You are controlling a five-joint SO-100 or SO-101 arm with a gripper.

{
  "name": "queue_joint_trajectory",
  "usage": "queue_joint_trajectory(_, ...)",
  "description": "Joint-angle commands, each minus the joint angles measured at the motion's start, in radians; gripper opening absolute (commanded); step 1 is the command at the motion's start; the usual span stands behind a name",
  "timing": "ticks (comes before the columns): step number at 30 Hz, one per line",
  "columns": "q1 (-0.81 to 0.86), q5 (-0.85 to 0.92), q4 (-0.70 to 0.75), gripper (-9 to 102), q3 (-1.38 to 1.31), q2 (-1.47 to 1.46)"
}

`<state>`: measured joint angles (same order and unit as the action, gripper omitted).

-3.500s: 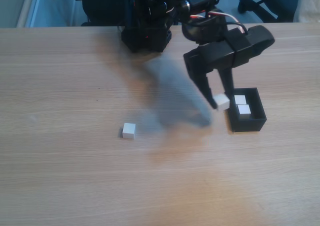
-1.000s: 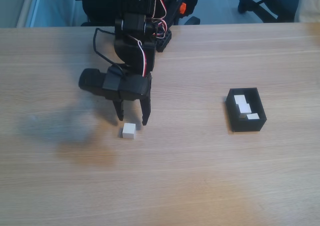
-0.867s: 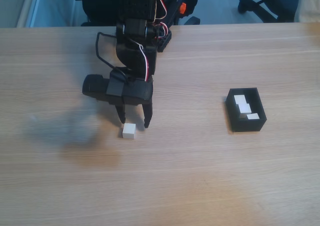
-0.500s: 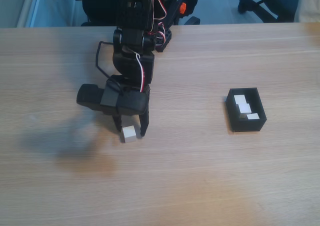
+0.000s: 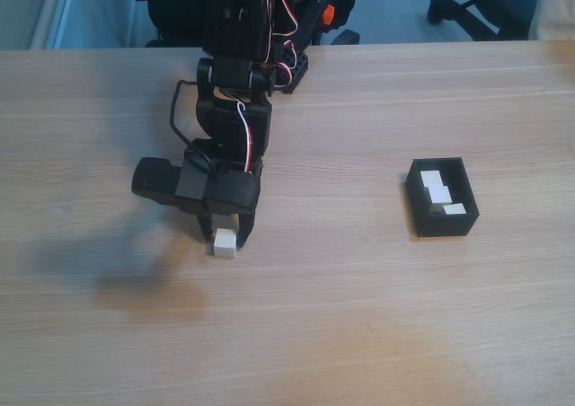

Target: Pick blocks and place them in the box.

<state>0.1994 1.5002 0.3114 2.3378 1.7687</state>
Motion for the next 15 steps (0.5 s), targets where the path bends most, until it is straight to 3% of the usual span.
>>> queue_joint_trajectory(1, -0.015, 0.015, 0.011, 4, -0.025, 0.048)
queue_joint_trajectory(8, -0.046, 0.029, 0.014, 0, 0.037, 0.143)
queue_joint_trajectory(15, -0.169, 0.061, 0.032, 0, 0.19, 0.431)
